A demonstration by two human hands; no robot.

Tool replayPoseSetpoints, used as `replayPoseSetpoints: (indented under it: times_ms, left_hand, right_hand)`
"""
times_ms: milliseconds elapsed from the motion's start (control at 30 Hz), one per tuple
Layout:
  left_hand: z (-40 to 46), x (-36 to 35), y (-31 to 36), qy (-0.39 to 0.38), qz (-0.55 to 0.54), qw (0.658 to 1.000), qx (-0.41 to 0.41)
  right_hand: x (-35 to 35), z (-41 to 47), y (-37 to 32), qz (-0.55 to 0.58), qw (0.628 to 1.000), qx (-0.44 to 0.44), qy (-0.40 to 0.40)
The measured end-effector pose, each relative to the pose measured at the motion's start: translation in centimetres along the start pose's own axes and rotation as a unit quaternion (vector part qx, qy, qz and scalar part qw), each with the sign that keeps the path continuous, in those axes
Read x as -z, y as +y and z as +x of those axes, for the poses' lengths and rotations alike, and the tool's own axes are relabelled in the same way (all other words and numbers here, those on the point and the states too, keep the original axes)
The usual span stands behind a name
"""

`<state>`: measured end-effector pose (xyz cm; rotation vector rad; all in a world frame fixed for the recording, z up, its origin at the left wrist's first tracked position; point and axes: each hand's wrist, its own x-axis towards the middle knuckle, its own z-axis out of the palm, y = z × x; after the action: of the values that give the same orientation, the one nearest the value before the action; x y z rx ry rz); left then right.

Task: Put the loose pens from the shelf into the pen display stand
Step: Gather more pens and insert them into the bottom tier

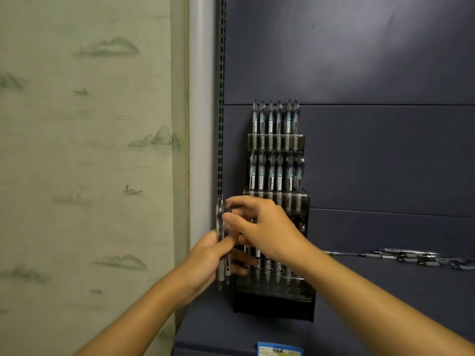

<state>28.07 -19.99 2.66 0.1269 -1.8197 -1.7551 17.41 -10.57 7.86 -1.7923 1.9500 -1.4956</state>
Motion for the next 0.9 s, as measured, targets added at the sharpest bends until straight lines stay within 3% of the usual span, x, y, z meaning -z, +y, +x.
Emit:
replayPoseSetpoints:
  times_ms: [233,333,467,633,900]
  left_hand:
    - [0.3,-0.1,-0.8,-0.017,-0.001,1.0,0.023]
    - [0.6,0.8,-1.2,-0.001,0.018,1.0,0.02]
    - [0.8,3.0,-1.4,0.059,0.047,0.997,0.016]
    - [0.7,4.4,-2.0,0.106,0.03,0.993,0.038]
    - [0.7,4.6,-2.3,0.105,0.032,0.993,0.046]
  right_hand:
    - [0.7,-0.1,0.3,0.088,0.995,-0.019,0.05]
    - [2.2,0.4,0.2,0.02,0.992,0.019,0.123]
    - [4.4,0.5,0.6,0.019,0.983,0.007,0.182]
    - [5.1,-0.1,2.8,-0.04,0.982,-0.037,0.179]
    - [3.8,-0.8,4.6,-0.023,0.983,-0.07,0.169]
